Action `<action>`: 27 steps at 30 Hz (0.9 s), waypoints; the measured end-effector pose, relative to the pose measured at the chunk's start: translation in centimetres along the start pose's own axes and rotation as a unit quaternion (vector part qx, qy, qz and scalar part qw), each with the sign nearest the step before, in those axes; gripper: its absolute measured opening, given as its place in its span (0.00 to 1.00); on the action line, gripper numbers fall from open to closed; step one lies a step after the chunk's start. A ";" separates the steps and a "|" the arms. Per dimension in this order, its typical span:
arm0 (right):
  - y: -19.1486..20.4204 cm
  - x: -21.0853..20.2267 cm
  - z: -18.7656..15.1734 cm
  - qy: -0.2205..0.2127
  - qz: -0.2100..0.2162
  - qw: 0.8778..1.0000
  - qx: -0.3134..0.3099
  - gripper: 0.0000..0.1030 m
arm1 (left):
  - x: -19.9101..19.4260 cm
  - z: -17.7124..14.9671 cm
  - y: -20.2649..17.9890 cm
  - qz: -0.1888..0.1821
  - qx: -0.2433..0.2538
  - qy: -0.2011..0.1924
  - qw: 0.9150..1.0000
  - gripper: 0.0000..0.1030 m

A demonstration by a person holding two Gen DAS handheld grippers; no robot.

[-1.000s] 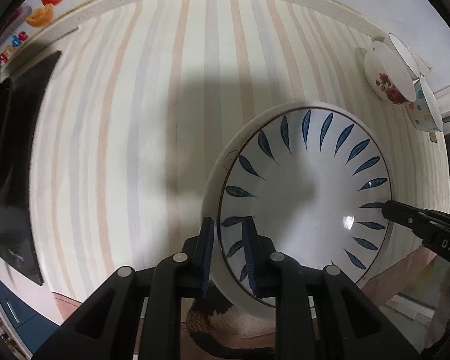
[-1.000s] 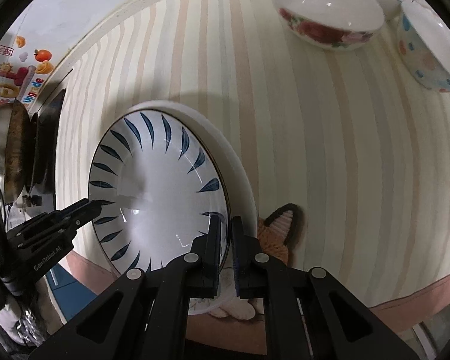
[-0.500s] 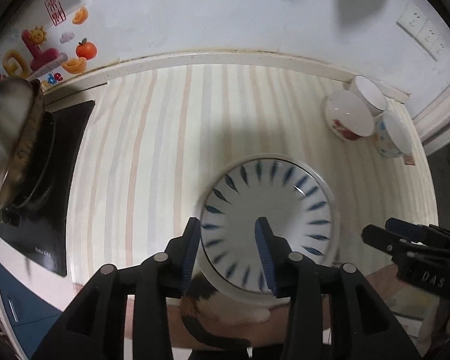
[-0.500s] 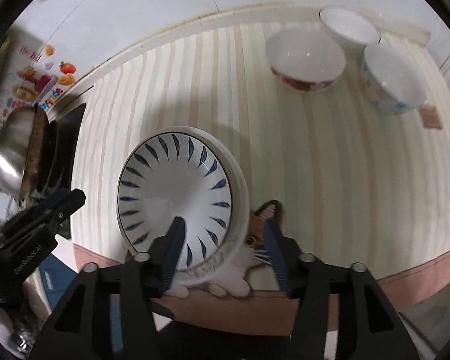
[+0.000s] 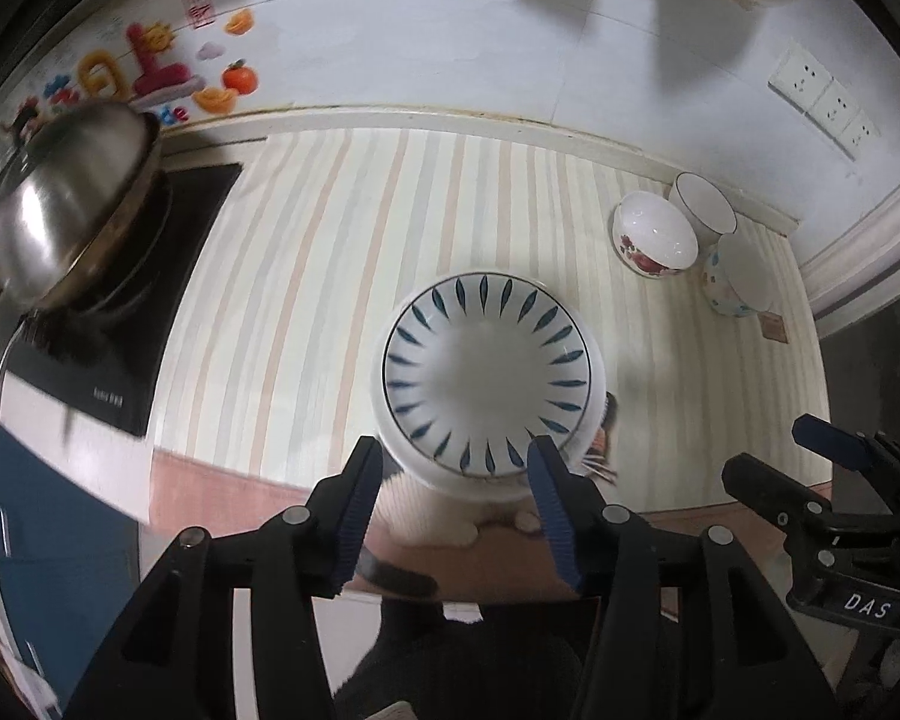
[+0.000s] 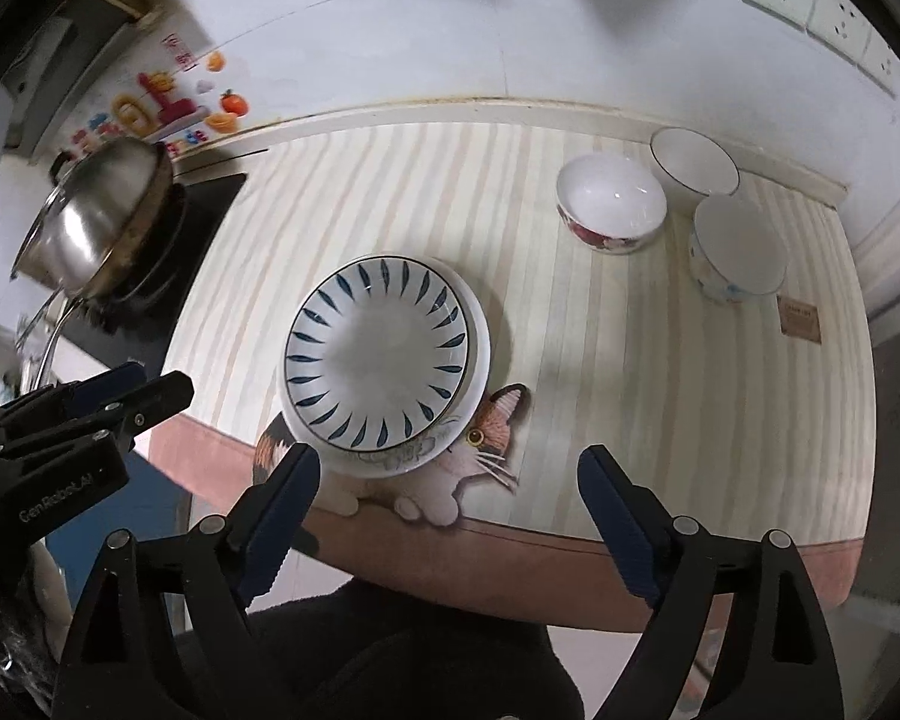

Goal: Organize plates and bowls
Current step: 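Open both grippers and lift them away from the plate stack, then grasp the rim of the white bowl with both grippers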

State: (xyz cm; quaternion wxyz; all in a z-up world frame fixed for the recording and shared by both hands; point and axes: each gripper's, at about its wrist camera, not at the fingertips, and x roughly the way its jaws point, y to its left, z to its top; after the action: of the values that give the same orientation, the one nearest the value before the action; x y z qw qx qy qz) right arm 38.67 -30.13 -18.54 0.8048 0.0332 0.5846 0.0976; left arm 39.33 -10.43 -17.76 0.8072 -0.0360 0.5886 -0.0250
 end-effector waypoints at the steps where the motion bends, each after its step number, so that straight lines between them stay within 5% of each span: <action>1: 0.1 -0.2 -0.1 0.001 0.004 1.000 -0.006 0.88 | -0.3 -0.2 -0.1 0.002 -0.003 0.001 1.000 0.47; 7: 0.2 0.0 -0.1 0.015 0.030 0.999 -0.030 0.89 | -1.0 -0.7 -0.9 0.014 -0.017 -0.002 1.000 0.48; 11: -0.7 1.0 0.2 0.029 0.053 0.998 -0.027 0.89 | -0.6 -0.4 -2.0 0.003 -0.014 -0.002 1.000 0.79; 14: -2.7 2.0 1.1 0.033 0.074 0.997 -0.009 0.90 | 0.5 1.0 -3.2 -0.006 -0.011 -0.001 1.000 0.80; 22: -14.3 6.8 7.5 0.012 0.105 0.987 0.123 0.90 | 7.4 10.4 -6.9 0.004 -0.006 -0.012 1.000 0.80; 27: -21.1 12.0 11.3 0.017 0.103 0.974 0.199 0.90 | 15.2 17.1 -9.8 0.005 0.005 0.032 0.999 0.80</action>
State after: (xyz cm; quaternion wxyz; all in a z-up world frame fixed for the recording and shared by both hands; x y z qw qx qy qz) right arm 55.40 -47.70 -29.74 0.7578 0.2510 0.5990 0.0622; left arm 60.28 -20.92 -26.13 0.7885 -0.0279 0.6139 -0.0249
